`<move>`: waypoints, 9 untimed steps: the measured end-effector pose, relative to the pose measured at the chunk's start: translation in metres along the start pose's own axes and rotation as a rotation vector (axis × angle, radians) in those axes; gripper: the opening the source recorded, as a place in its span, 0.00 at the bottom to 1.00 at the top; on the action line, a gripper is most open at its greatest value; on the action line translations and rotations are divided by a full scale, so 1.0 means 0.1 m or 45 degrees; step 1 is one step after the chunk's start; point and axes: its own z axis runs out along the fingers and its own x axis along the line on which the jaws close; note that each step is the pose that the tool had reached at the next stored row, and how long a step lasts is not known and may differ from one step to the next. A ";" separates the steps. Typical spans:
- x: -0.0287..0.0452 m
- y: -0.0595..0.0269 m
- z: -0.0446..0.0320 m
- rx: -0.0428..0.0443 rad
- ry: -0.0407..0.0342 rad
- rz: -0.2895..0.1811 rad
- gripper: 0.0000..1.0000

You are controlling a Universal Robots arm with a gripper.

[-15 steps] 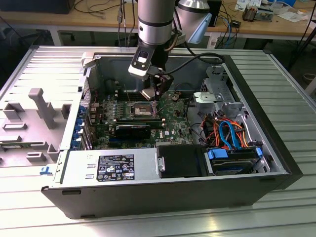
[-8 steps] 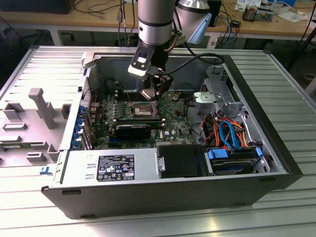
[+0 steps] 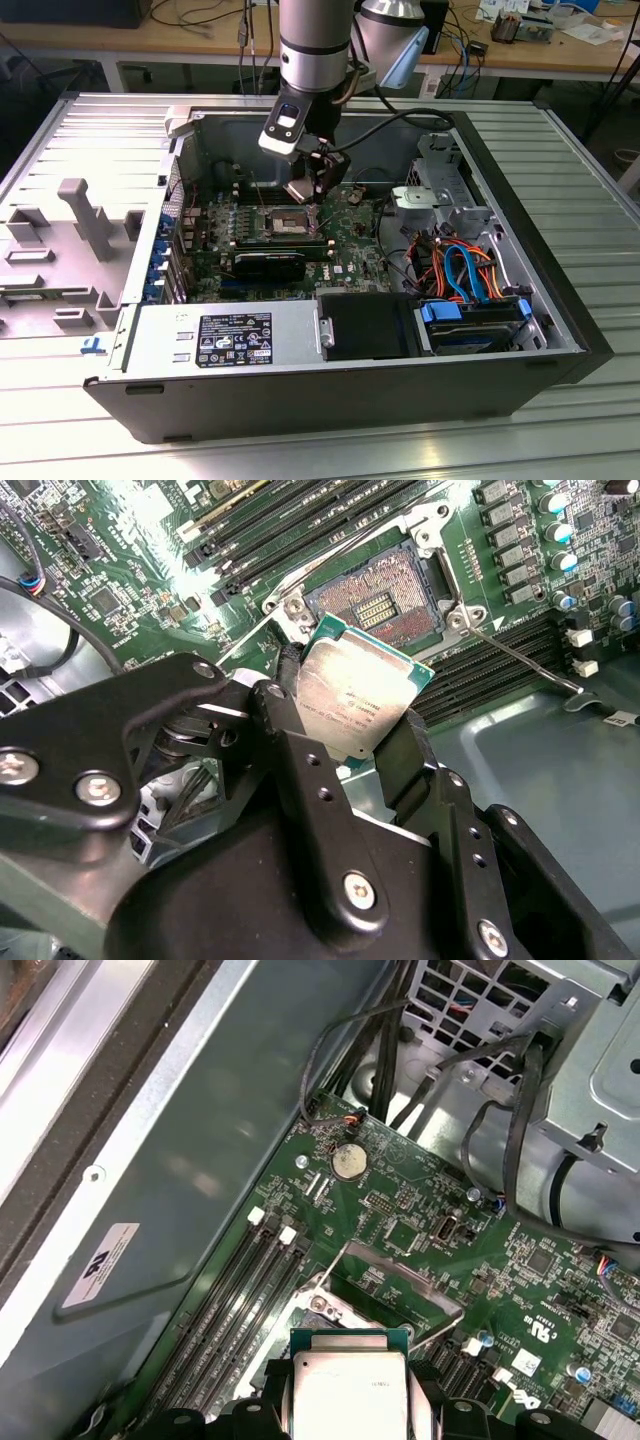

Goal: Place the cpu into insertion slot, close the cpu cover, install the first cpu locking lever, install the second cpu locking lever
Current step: 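Place the cpu into insertion slot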

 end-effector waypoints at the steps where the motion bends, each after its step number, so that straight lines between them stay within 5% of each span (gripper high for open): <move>1: 0.000 0.000 0.002 0.000 -0.0002 0.006 0.54; 9: 0.000 0.000 0.007 0.000 -0.0008 0.026 0.54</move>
